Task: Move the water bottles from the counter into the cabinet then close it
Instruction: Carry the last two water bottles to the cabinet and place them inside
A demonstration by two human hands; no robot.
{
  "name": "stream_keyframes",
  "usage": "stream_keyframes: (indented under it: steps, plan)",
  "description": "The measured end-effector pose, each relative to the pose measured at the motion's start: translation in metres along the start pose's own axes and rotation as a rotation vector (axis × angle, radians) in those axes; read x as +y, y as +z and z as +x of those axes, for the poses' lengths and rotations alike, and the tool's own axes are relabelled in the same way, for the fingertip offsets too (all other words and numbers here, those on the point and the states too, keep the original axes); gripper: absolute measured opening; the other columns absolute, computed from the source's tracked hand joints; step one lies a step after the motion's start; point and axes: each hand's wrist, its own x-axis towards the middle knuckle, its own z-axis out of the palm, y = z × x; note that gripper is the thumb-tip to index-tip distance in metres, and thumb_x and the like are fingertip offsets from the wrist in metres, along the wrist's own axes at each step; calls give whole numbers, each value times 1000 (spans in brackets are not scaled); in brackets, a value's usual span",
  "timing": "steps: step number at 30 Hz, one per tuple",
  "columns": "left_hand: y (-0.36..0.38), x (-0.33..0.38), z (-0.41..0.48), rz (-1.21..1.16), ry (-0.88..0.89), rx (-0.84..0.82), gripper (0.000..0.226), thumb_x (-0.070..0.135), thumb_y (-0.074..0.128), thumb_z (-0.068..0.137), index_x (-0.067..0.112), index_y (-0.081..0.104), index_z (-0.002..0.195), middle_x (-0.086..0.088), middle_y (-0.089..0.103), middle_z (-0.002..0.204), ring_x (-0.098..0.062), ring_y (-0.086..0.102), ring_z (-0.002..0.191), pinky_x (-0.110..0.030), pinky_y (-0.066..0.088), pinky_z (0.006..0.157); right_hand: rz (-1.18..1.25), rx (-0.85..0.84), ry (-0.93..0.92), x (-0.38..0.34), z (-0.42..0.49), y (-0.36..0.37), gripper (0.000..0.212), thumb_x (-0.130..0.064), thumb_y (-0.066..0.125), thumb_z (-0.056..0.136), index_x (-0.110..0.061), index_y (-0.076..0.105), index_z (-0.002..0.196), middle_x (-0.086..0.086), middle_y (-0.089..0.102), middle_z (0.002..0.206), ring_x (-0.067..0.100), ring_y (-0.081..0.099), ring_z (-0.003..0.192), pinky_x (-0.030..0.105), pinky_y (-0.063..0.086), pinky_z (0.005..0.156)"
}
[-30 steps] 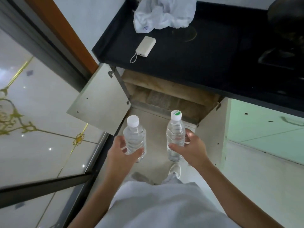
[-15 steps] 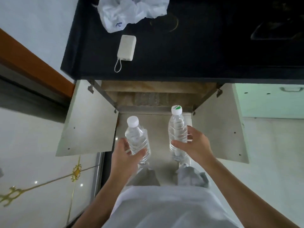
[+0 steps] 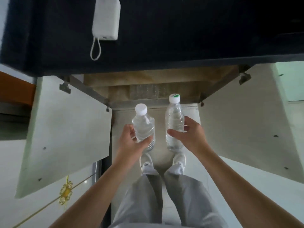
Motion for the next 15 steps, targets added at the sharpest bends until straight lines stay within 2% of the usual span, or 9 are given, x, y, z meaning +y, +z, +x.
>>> stream_keyframes:
  steps: [2,4,7,9,10,13,15]
  plan:
    - [20,-26,38,-32,-4,-8,53,30,93,64,22,58,104,7,75,102,-9,73,96,-37,59,87,12,20,-13,22,41,18,42,-51,84,68,-48,61,102,-31,63,82,-6,63,81,25,52,80]
    - [41,-56,76,-37,8,-27,55,30,93,65,17,61,108,3,76,101,-14,74,95,-40,60,87,9,34,-35,49,80,38,40,-52,82,70,-41,66,105,-25,67,89,-2,65,83,25,52,83]
    - [75,-102,135,-69,31,-19,52,17,92,69,8,60,110,-2,76,100,-19,75,93,-32,60,77,15,38,-57,95,139,69,43,-51,83,70,-36,69,108,-20,71,95,3,68,86,27,53,86]
    - [96,-130,177,-87,27,-14,49,6,88,73,8,59,111,-2,75,103,-16,74,95,-24,58,75,34,20,-57,126,176,86,41,-50,84,68,-39,71,105,-22,73,94,1,69,85,26,54,85]
    - [104,-141,200,-78,35,-13,49,6,88,73,10,58,112,1,75,106,-12,73,96,-24,58,77,30,19,-68,140,193,93,38,-52,84,67,-42,70,102,-23,73,93,0,69,85,25,54,84]
    - [121,-169,268,-13,116,-44,55,20,90,70,20,59,115,9,74,110,-5,71,99,-31,58,86,0,37,-112,173,248,106,30,-54,85,66,-48,65,88,-26,69,86,-2,67,79,23,53,78]
    - [130,-183,305,18,138,-47,55,21,91,70,21,61,117,9,74,110,-5,71,98,-28,57,85,-48,19,-152,180,286,110,29,-49,87,68,-45,63,83,-24,66,83,-4,63,75,24,53,74]
